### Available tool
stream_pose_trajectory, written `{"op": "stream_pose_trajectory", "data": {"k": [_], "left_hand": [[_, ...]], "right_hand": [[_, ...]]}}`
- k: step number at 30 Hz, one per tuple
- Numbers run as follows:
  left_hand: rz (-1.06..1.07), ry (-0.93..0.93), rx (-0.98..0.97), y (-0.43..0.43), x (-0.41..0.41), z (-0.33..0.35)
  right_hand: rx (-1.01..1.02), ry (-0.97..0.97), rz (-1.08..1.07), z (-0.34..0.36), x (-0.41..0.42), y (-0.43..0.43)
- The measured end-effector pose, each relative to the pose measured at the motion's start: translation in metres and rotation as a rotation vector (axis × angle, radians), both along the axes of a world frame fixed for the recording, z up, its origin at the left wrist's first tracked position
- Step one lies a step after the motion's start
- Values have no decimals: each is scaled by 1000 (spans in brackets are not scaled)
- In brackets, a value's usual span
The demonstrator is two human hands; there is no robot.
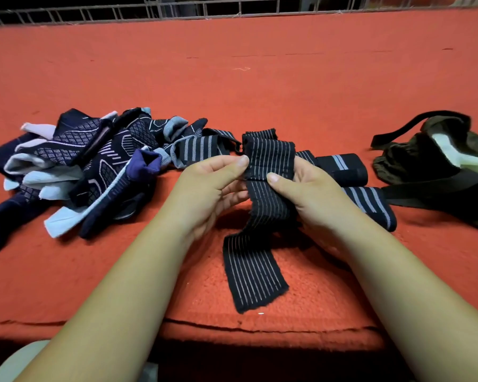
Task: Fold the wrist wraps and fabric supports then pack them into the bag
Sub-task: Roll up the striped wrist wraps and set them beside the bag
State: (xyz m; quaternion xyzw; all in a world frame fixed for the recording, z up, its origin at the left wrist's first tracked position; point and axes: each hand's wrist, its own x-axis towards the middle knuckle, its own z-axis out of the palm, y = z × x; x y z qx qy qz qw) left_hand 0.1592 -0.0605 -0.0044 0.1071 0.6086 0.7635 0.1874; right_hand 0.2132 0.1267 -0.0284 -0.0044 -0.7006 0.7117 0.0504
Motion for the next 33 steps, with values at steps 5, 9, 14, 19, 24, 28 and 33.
{"op": "stream_pose_trajectory", "data": {"k": [5,9,14,19,24,28,33], "left_hand": [[-3,1,28,-2,-2,6],[79,-3,39,-2,-7,6],[160,-14,54,-1,-13,1],[117,31,97,-1,-15,0],[50,51,74,-1,-14,1],[40,55,65,1,-15,0],[22,44,0,2,-13,-2]], "right_hand": [[4,29,-43,3,-2,-3],[5,19,-116,4,-4,-6],[-63,-26,-132,4,-14,-9],[-246,-13,-130,8,-17,-10],[-526,-1,-137,9,-22,-3],[-470,26,-117,13,-20,1],[-164,101,-121,8,-19,-2]]}}
